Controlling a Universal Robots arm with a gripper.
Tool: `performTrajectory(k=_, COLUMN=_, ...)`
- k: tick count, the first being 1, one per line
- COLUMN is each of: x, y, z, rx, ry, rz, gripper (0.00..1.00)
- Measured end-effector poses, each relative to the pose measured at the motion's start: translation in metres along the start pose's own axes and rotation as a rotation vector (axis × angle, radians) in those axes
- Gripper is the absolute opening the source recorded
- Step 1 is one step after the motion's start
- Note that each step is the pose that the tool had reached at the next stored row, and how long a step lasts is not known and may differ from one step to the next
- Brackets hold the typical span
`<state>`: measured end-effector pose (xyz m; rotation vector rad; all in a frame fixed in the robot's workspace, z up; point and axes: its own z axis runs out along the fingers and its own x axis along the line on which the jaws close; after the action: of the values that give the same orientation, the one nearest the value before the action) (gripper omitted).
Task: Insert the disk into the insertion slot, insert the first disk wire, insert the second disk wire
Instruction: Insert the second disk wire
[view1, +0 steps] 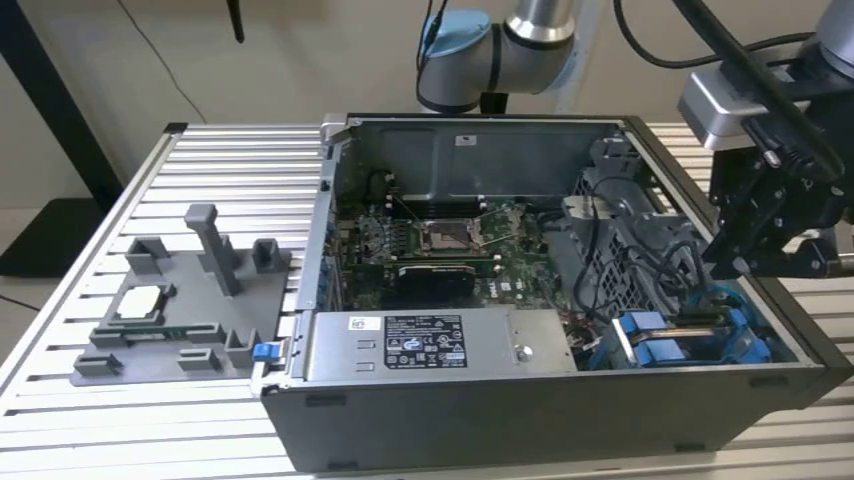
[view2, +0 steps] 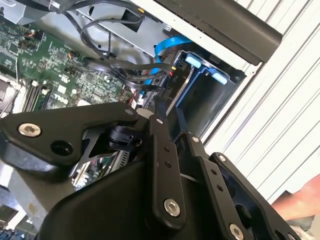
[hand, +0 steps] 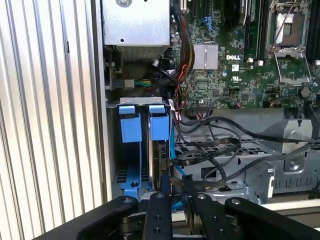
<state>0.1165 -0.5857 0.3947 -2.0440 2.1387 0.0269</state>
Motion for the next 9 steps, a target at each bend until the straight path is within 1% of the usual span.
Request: performTrajectory(k=9, x=-0.0006, y=-0.0005, z=-0.0042, rx=0.0, ry=0.0001, rz=0.0, gripper=1.0)
